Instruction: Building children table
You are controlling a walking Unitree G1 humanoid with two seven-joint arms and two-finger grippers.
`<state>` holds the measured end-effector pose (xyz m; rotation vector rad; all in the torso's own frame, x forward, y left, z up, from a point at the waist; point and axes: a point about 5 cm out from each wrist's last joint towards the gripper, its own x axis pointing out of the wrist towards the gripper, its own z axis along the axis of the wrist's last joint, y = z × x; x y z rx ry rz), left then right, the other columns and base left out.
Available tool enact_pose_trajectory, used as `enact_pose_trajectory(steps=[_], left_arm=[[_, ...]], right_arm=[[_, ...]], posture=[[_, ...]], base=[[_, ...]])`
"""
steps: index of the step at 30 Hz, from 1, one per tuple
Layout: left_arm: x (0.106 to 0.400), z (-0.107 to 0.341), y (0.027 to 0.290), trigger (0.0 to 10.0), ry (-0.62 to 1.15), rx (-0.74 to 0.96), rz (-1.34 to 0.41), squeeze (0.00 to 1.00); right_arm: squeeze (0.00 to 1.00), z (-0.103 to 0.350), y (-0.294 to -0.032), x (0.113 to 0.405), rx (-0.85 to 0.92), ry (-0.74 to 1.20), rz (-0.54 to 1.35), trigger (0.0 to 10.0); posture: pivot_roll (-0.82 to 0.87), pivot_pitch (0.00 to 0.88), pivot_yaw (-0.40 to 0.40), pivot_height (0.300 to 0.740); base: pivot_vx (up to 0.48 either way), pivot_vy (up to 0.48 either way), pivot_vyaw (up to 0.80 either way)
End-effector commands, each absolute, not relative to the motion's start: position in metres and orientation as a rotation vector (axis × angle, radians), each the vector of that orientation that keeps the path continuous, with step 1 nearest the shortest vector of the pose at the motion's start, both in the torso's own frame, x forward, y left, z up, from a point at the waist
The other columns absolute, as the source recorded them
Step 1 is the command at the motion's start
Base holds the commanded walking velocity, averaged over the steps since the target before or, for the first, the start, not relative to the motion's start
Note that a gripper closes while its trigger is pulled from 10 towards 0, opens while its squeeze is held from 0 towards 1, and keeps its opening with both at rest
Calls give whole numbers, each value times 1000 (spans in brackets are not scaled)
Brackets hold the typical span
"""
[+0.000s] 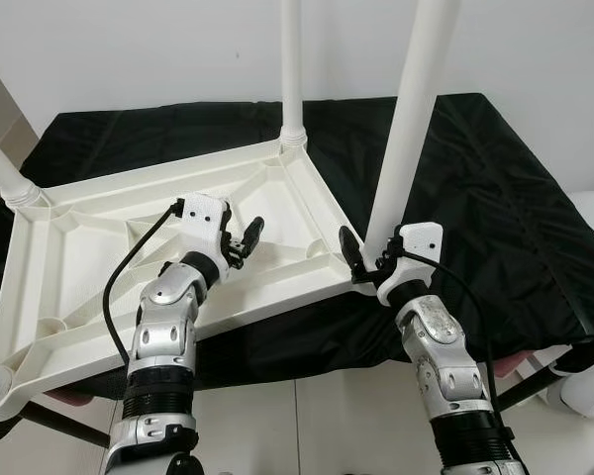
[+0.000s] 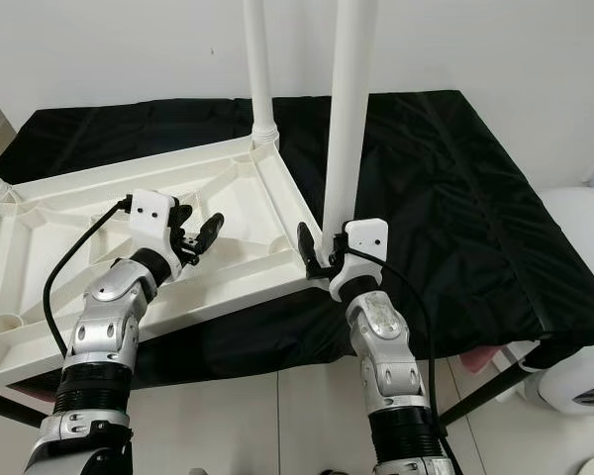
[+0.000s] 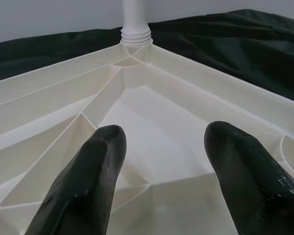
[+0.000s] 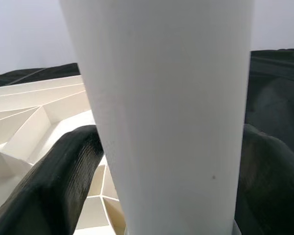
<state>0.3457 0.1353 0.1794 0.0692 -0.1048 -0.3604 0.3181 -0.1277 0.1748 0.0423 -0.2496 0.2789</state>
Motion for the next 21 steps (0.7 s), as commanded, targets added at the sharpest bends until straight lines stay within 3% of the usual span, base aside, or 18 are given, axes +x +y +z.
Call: enact_pose_trajectory(steps=[1,21], left_arm=[[344,174,156,10000,-93,53,56,0],[329,184,173,10000,-166,28,145,0]], right_arm=[[0,170,-126,319,40,-238,287,10000],[0,169,-126,321,36,-245,279,10000]], posture=[[-75,85,34,740],[-73,68,58,740]], base=[[0,0,0],[0,0,0]])
